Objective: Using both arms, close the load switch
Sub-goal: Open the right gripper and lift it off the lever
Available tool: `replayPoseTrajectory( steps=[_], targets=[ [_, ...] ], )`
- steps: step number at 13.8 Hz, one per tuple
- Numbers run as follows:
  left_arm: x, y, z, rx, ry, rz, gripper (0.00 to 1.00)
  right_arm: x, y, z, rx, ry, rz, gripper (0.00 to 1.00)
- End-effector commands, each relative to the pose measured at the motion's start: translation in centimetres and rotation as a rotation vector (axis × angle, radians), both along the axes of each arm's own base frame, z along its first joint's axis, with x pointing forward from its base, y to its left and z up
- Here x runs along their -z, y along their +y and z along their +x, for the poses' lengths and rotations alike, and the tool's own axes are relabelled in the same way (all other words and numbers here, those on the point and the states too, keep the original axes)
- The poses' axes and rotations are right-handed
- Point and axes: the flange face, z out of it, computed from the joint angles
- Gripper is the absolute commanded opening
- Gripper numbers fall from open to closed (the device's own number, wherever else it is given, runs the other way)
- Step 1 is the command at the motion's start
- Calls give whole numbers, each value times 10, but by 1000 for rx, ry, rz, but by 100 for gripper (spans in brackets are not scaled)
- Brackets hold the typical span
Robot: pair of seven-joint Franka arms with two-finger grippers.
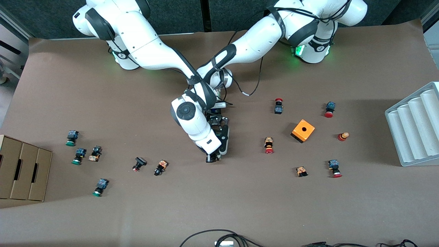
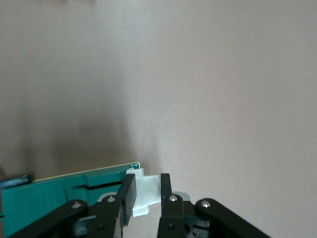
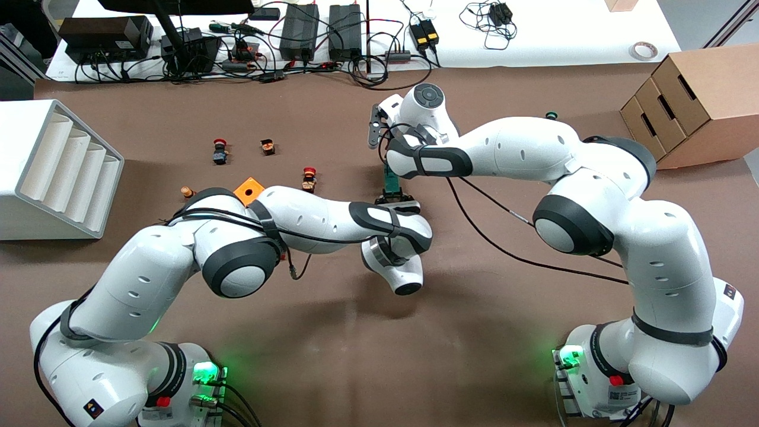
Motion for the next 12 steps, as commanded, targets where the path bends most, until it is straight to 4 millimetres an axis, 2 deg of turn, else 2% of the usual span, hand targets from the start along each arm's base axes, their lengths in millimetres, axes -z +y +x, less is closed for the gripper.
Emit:
replayPoseTrajectory(
  steps=[1, 12],
  targets=[
    [20, 7, -7, -3, 41, -8, 28, 13, 4, 7, -2, -31, 7, 28],
    [20, 7, -7, -1, 42, -7, 28, 16, 0, 10, 4, -38, 10, 28]
  ],
)
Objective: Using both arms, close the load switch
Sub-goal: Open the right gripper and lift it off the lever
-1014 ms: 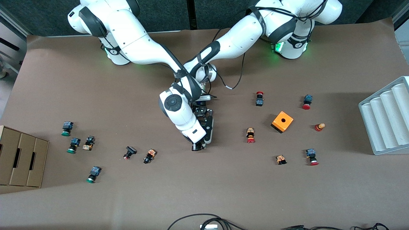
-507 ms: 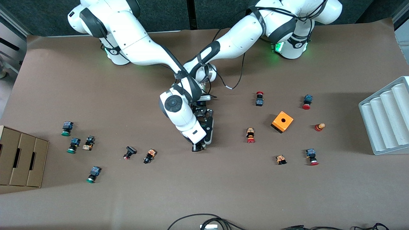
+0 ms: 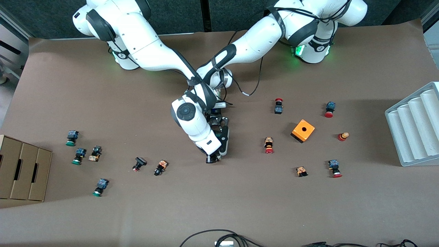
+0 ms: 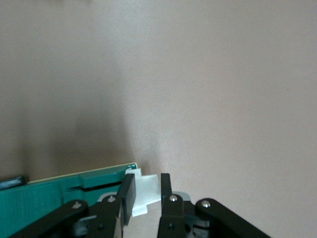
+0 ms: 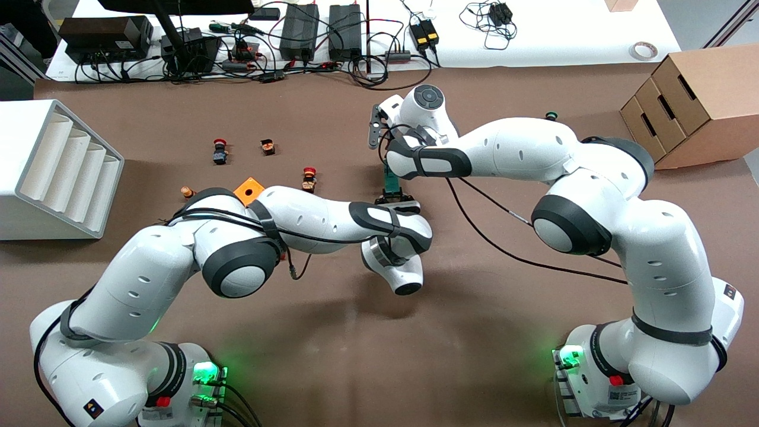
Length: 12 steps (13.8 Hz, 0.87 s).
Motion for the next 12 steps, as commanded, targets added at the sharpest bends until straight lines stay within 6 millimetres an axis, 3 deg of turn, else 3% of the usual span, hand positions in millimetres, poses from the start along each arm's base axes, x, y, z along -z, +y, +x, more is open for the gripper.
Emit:
replayPoseTrajectory(
  steps=[1, 2, 3, 4, 12],
  targets=[
    [20, 7, -7, -1, 42, -7, 28, 7, 2, 8, 7, -31, 16, 37],
    [20, 6, -8, -1, 43, -9, 28, 5, 3, 8, 22, -26, 24, 61],
    [20, 6, -8, -1, 43, -8, 28, 2, 4, 7, 32, -26, 31, 100],
    [20, 6, -8, -1, 43, -8, 28, -3, 5, 6, 31, -27, 33, 100],
    [20, 6, -7, -2, 42, -8, 28, -100, -1, 6, 96, 34, 66, 100]
  ],
)
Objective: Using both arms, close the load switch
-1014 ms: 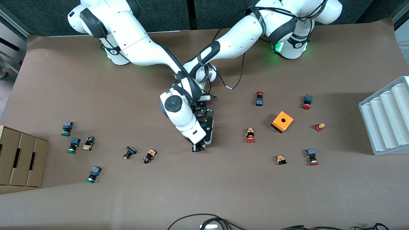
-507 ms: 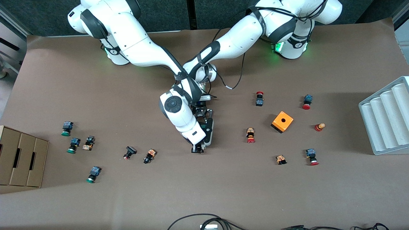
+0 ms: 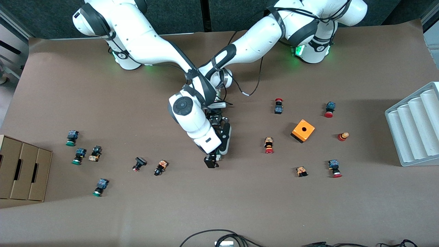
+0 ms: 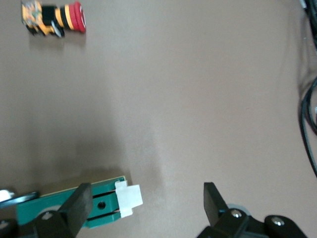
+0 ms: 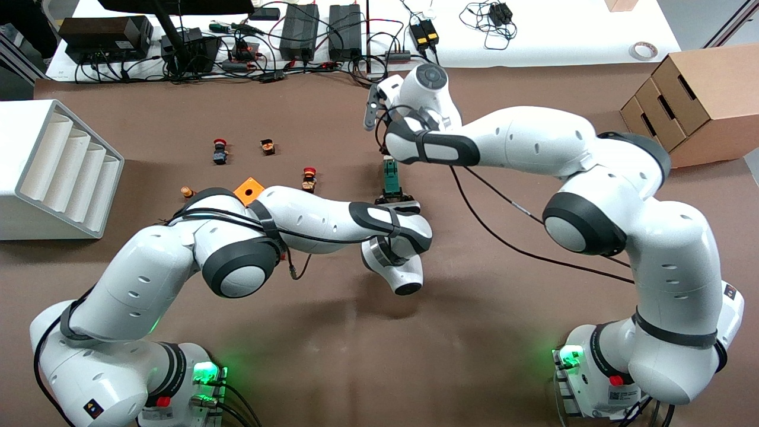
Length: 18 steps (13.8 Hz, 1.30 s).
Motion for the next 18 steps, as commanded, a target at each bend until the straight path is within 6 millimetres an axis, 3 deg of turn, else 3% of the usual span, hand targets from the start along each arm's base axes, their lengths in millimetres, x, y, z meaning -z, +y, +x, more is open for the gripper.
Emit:
replayPoseTrajectory(
  steps=[1, 3, 4, 6, 12, 14, 16, 18],
  targets=[
    [20, 6, -8, -1, 43, -8, 29, -39, -7, -3, 61, 50, 18, 100],
    [18, 5, -7, -1, 46, -13, 81, -62, -11, -4, 121, 77, 38, 100],
    [18, 5, -7, 3, 47, -11, 100, -74, -14, -4, 158, 89, 49, 100],
    [17, 5, -7, 3, 46, -10, 100, -103, -19, -7, 215, 114, 71, 100],
    [12, 2, -7, 1, 54, -20, 100, -177, -77, 5, 521, 217, 135, 100],
    [8, 2, -5, 5, 74, 46, 100, -193, -97, 6, 678, 282, 151, 100],
    [-16, -10, -2, -36, 135, 107, 100, -202, -108, 7, 709, 291, 157, 100],
    [-39, -17, 2, -52, 208, 205, 100, -208, -138, 17, 757, 310, 150, 100]
  ],
)
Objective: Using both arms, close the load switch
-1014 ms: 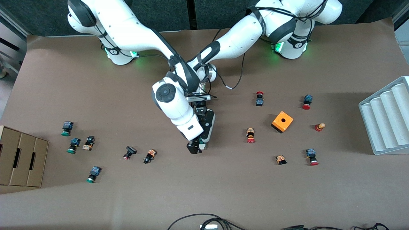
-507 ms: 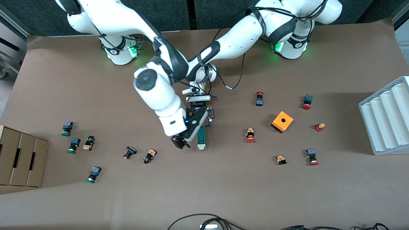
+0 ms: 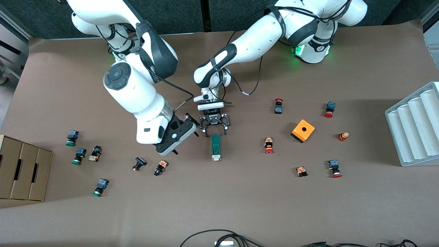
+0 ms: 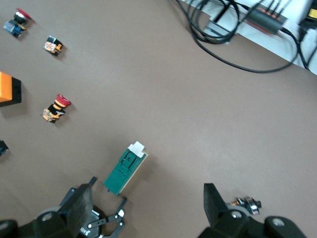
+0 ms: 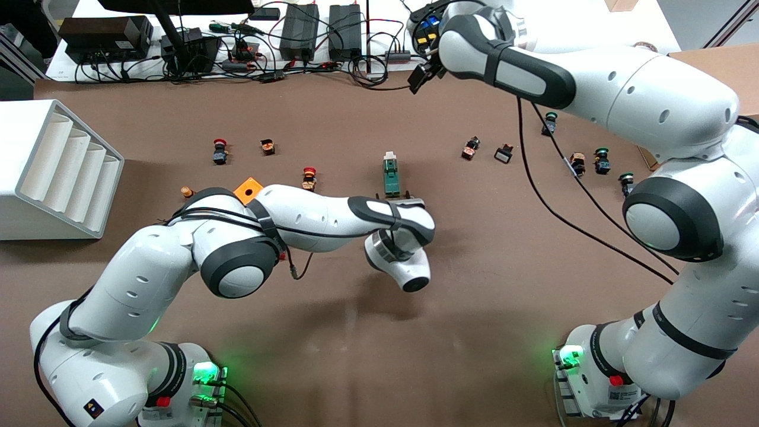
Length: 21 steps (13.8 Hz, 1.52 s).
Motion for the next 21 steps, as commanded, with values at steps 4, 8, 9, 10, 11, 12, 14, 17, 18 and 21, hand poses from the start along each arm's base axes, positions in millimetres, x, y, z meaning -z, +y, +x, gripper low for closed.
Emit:
replayPoseTrajectory(
  steps=[4, 8, 9, 10, 11, 12, 14, 17, 18, 21],
  targets=[
    [-53, -8, 6, 29, 198, 248, 100, -20, -106, 21, 153, 110, -20, 100],
    [-94, -23, 18, 39, 340, 337, 100, -14, -152, 32, 212, 160, -34, 100],
    [-107, -26, 24, 59, 374, 369, 100, -13, -163, 35, 230, 162, -33, 100],
    [-120, -28, 27, 81, 418, 401, 100, -11, -174, 38, 245, 166, -33, 100],
    [-130, -28, 29, 104, 451, 433, 100, -6, -186, 39, 264, 181, -38, 100],
    [-134, -28, 29, 131, 470, 466, 100, -6, -205, 43, 293, 183, -35, 100],
    [-146, -24, 37, 165, 496, 519, 100, -4, -250, 47, 353, 212, -41, 100],
    [-177, -18, 50, 248, 587, 613, 100, -5, -295, 42, 406, 283, -56, 100],
    [-189, -13, 57, 277, 626, 639, 100, -7, -313, 40, 429, 302, -62, 100],
    [-221, 4, 80, 378, 720, 719, 100, -15, -354, 35, 464, 287, -163, 100]
  ],
)
